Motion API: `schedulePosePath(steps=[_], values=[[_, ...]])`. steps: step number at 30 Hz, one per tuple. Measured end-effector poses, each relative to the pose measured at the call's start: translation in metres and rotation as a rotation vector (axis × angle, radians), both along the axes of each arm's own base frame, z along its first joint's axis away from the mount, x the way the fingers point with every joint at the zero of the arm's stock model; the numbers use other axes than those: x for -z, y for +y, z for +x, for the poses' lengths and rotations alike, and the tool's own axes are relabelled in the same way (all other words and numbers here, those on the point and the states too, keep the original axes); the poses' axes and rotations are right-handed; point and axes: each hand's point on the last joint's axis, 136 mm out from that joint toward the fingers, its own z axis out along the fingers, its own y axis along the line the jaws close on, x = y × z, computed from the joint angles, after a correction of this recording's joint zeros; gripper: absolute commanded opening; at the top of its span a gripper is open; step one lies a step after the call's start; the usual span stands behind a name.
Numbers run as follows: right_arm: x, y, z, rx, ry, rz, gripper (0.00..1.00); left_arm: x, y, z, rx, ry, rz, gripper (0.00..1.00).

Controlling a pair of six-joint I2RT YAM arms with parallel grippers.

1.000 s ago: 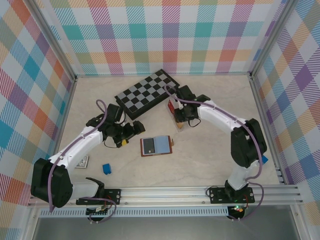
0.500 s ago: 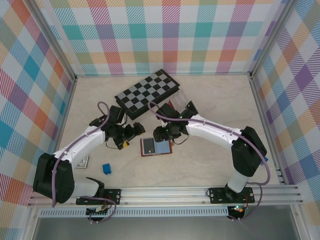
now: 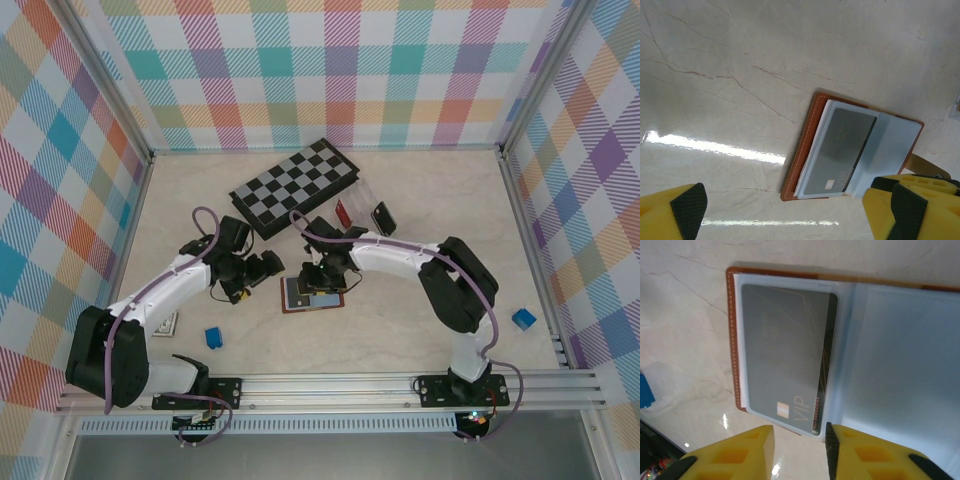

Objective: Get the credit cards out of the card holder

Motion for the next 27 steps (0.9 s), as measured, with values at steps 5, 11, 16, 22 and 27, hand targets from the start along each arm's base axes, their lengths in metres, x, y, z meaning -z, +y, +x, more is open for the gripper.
schedulePosePath(steps=[5, 11, 16, 22, 27], values=[[0.007, 0.002, 0.003, 0.01, 0.018, -0.007, 0.26, 0.006, -0.01, -0.001, 0.004, 0.0, -0.068, 0.79], [0.009, 0.0, 0.007, 0.033, 0.029, -0.013, 0.22, 0.007, -0.024, 0.004, 0.01, -0.007, -0.15, 0.61], [0.014, -0.004, 0.01, 0.047, 0.039, -0.022, 0.19, 0.014, -0.031, 0.007, 0.022, 0.007, -0.183, 0.45], [0.02, -0.004, 0.009, 0.047, 0.054, -0.029, 0.16, 0.027, -0.04, 0.008, 0.037, 0.043, -0.21, 0.3], [0.022, -0.003, 0.008, 0.046, 0.073, -0.023, 0.15, 0.038, -0.044, 0.008, 0.043, 0.07, -0.211, 0.23]])
